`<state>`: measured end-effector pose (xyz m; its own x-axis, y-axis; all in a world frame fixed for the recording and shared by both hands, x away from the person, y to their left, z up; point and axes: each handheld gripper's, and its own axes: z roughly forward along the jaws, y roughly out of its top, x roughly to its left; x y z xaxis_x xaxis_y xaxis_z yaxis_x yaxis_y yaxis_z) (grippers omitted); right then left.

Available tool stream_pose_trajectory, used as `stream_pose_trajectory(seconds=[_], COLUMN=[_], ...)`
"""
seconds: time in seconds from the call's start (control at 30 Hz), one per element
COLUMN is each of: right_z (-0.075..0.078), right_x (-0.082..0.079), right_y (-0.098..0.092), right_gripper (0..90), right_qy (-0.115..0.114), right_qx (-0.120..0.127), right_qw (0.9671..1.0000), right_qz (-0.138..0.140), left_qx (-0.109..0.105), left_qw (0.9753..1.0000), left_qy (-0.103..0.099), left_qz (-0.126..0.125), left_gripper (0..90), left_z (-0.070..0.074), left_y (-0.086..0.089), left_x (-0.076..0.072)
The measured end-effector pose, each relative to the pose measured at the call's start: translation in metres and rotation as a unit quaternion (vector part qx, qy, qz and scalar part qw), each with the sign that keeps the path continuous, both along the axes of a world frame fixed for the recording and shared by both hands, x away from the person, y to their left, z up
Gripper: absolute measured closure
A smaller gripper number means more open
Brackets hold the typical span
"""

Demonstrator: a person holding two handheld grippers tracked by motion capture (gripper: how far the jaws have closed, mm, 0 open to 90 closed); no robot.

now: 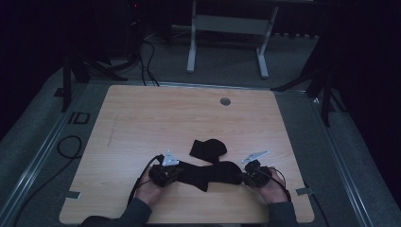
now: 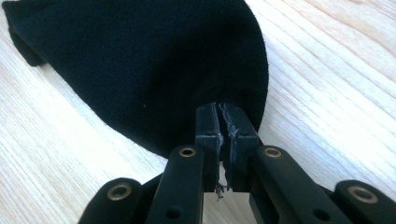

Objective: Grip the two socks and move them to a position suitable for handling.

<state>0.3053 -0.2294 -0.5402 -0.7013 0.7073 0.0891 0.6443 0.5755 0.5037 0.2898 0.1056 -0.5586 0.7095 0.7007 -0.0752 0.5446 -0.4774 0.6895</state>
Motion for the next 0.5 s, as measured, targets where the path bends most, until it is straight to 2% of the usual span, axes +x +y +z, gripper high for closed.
stream_pose_trajectory(seconds=[0.2,0.37,0.5], right_z=[0.0,0.001,0.0], right_x=[0.002,0.003,0.004], right_y=[-0.007,-0.01,-0.013], right_gripper=[85.4,84.3,83.8], right_qy=[-0.007,-0.029,-0.033], right_qx=[-0.009,-0.03,-0.031], right_qw=[0.9998,0.9986,0.9981], right_qz=[-0.017,-0.031,-0.042], left_qx=[-0.003,-0.003,-0.001], left_qw=[1.0,0.9999,0.9999], left_qy=[0.005,0.006,0.004], left_qz=[-0.006,-0.011,-0.014], left_gripper=[89.5,88.8,87.4], left_z=[0.0,0.0,0.001], left_y=[0.002,0.003,0.003], left_x=[0.002,0.002,0.001])
